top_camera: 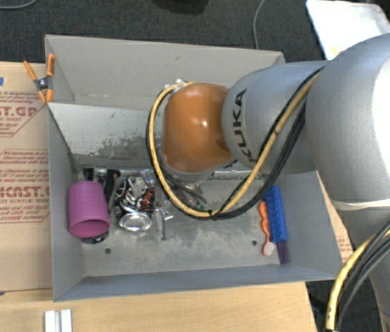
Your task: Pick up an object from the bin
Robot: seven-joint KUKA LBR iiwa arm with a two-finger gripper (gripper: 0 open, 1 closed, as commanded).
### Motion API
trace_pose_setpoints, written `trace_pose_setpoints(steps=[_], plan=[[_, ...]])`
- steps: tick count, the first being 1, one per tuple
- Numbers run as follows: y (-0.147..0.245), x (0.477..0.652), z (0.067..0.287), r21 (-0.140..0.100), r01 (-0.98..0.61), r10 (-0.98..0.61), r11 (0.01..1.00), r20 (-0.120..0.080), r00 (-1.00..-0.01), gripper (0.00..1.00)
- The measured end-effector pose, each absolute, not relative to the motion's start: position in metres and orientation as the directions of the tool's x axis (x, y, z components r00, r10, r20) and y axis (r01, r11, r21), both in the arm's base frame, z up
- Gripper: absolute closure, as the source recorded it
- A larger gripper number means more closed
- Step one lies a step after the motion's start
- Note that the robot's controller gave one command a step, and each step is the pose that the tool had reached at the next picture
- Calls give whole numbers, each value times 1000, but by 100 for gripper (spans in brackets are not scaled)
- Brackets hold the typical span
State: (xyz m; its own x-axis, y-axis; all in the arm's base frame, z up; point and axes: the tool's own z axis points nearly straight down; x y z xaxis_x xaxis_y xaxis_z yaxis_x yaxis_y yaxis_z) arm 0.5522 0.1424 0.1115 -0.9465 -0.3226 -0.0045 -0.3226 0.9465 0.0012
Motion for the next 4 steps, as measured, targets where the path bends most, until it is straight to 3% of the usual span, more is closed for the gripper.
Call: trace_pose_setpoints(steps=[1,4], plan=[[158,564,79,3,-444,-444,896,-22,-896,100],[158,564,79,4,-444,-444,896,-23,-896,100]])
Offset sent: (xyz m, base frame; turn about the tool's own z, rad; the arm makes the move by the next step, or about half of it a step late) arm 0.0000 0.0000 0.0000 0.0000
